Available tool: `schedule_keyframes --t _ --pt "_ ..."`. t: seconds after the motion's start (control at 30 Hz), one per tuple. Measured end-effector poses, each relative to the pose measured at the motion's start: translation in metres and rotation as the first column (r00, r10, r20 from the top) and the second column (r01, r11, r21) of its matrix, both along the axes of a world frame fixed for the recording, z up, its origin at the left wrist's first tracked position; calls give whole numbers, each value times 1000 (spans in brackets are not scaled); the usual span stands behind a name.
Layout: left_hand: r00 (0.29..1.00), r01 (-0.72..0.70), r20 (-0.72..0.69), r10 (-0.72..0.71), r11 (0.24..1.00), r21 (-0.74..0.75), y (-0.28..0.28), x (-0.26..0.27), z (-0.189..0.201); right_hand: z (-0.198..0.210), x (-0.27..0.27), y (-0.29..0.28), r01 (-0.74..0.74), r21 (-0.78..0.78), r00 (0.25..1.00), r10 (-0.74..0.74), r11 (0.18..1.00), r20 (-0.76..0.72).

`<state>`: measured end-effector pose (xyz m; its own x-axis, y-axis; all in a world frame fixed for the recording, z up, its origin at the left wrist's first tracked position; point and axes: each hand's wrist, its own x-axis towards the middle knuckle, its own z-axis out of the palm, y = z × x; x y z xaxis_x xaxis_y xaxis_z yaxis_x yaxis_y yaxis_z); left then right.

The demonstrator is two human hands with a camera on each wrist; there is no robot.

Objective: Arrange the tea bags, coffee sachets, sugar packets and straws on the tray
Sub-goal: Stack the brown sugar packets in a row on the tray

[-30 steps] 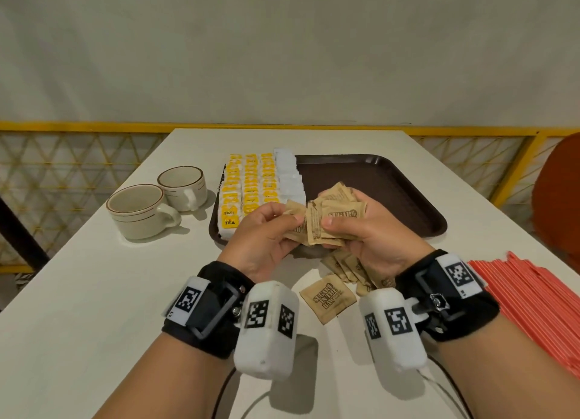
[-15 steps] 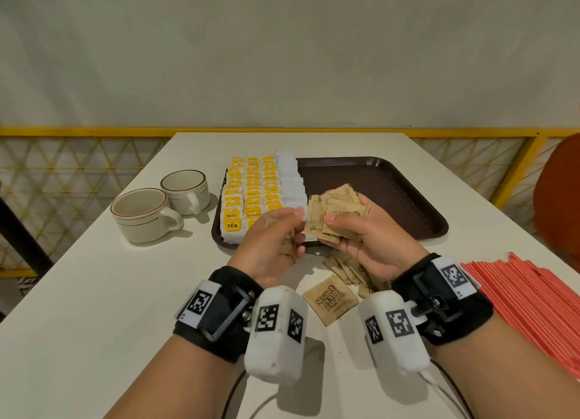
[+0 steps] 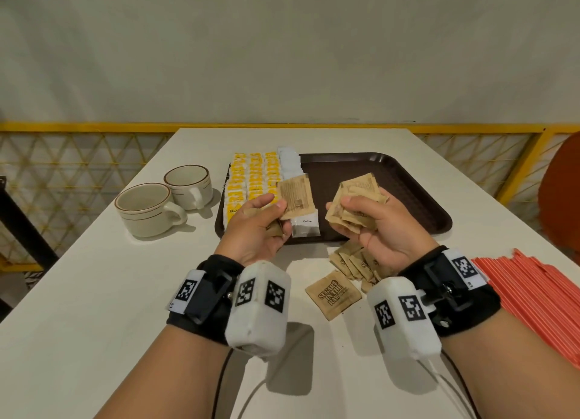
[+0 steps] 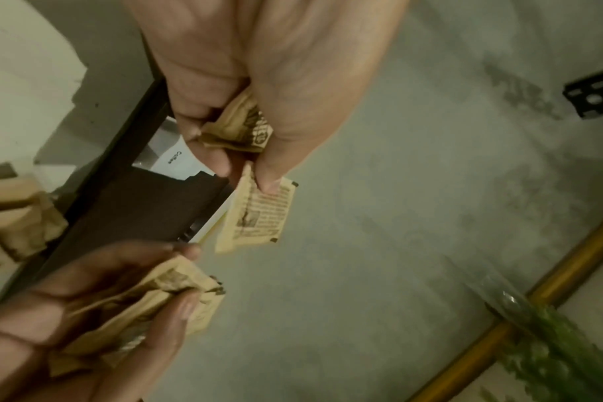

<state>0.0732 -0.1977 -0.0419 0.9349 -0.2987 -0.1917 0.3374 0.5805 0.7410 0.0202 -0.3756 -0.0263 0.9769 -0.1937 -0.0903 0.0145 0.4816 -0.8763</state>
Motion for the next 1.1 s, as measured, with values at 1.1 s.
schedule_keyframes --t 1.1 --pt "988 152 -1 -152 986 66 -9 -10 -2 -12 -1 11 -180 -254 982 187 950 3"
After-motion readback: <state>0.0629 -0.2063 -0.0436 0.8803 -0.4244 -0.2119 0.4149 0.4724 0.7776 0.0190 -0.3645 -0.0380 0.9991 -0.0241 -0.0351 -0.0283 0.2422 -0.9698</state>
